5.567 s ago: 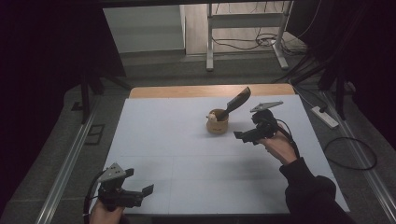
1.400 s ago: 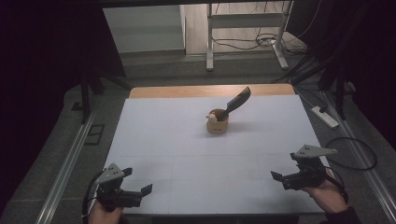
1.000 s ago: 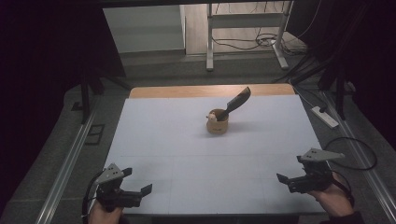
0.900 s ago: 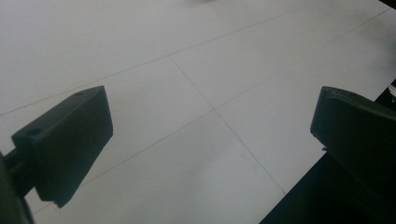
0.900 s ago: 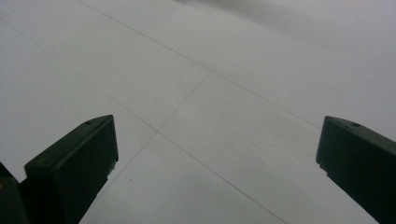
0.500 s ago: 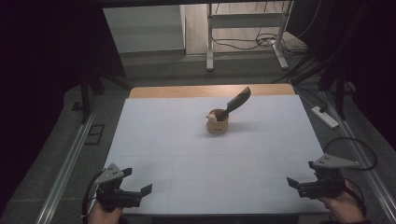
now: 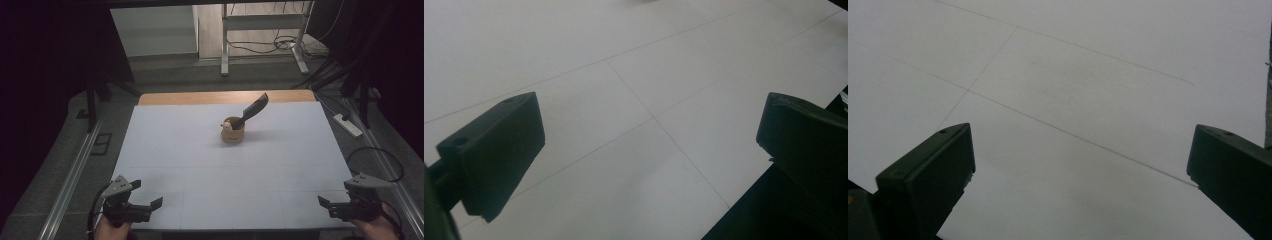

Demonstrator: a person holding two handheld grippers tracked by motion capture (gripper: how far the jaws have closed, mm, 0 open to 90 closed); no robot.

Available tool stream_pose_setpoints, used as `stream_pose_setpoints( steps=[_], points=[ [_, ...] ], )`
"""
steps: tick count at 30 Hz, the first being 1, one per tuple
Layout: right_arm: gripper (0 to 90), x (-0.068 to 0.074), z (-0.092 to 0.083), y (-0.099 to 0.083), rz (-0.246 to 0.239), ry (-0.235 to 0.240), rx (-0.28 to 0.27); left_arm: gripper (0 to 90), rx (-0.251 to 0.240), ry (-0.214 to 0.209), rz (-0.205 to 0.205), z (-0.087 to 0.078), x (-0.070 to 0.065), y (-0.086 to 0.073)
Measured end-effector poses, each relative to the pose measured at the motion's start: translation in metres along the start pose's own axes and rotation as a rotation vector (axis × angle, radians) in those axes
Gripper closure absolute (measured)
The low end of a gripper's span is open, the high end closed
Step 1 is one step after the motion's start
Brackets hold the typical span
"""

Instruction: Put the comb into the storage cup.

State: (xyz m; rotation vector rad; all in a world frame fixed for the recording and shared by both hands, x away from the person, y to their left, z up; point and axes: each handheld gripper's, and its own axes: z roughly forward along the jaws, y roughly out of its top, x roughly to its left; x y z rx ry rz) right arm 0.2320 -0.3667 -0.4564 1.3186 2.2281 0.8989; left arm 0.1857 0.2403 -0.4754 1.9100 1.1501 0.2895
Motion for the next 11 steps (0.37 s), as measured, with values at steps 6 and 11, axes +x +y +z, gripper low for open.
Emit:
stream_pose_setpoints(
  steps=[6, 11],
  points=[
    [0.0, 0.0013, -0.0012, -0.0029, -0.014, -0.040, 0.069, 0.0, 0.006, 0.005, 0.003, 0.0003, -0.0005, 0.0000],
    [0.0, 0.0032, 0.0007, -0.0033, -0.040, -0.057, 0.100, 0.0, 0.005, 0.005, -0.003, 0.0005, -0.0002, 0.0003]
  ],
)
